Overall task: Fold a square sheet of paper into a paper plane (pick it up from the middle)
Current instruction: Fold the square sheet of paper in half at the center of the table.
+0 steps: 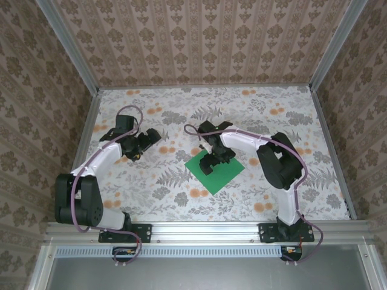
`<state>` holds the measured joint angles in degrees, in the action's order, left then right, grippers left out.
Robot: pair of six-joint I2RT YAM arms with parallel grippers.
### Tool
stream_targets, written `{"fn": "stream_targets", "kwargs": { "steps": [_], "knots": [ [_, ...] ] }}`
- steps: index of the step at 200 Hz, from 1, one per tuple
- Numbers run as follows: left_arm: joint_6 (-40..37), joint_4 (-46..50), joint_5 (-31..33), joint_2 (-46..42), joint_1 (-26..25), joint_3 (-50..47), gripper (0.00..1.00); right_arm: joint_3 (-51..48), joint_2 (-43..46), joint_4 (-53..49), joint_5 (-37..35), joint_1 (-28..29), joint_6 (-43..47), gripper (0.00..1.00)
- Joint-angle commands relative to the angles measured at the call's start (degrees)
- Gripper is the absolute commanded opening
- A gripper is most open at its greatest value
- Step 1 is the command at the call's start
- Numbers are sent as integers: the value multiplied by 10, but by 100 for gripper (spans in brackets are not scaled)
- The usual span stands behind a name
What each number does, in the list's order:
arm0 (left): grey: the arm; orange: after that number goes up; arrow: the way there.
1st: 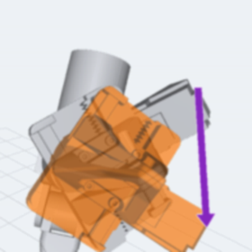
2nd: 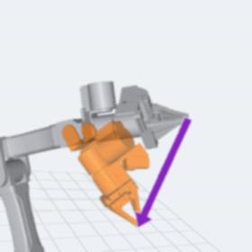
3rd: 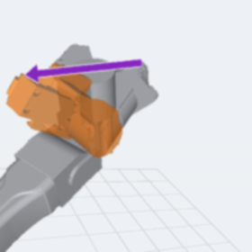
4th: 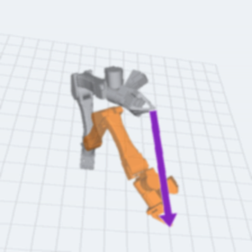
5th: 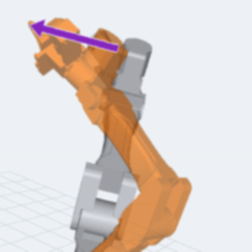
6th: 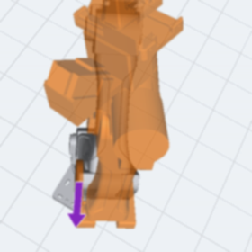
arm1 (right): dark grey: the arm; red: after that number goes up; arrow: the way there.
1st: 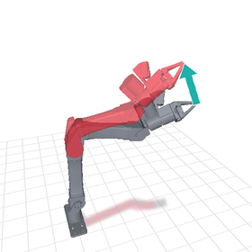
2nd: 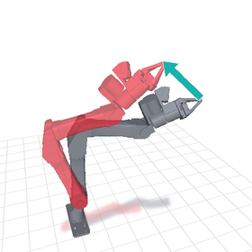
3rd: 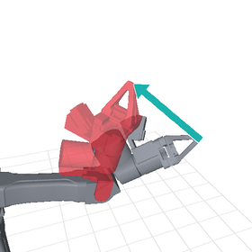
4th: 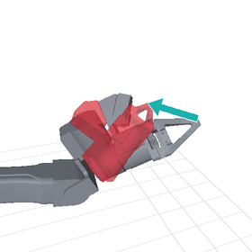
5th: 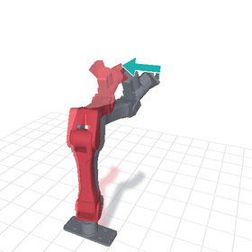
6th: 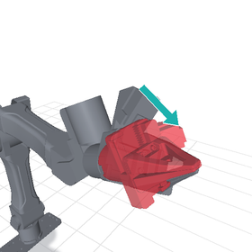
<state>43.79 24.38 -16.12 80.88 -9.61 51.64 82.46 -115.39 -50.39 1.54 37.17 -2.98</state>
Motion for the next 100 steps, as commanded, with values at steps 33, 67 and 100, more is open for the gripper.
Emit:
{"fn": "stream_targets", "kwargs": {
  "steps": [33, 67, 100],
  "knots": [
    [3, 3, -15, 3, 4, 3, 100, 5, -54, -26, -48, 5, -20, 95],
    [1, 8, -15, 4, 4, 7, 100, -13, -74, -18, -55, 5, -27, 94],
    [1, 12, -11, 5, 4, 10, 100, -20, -91, -17, -76, 5, -35, 92]
  ]
}}
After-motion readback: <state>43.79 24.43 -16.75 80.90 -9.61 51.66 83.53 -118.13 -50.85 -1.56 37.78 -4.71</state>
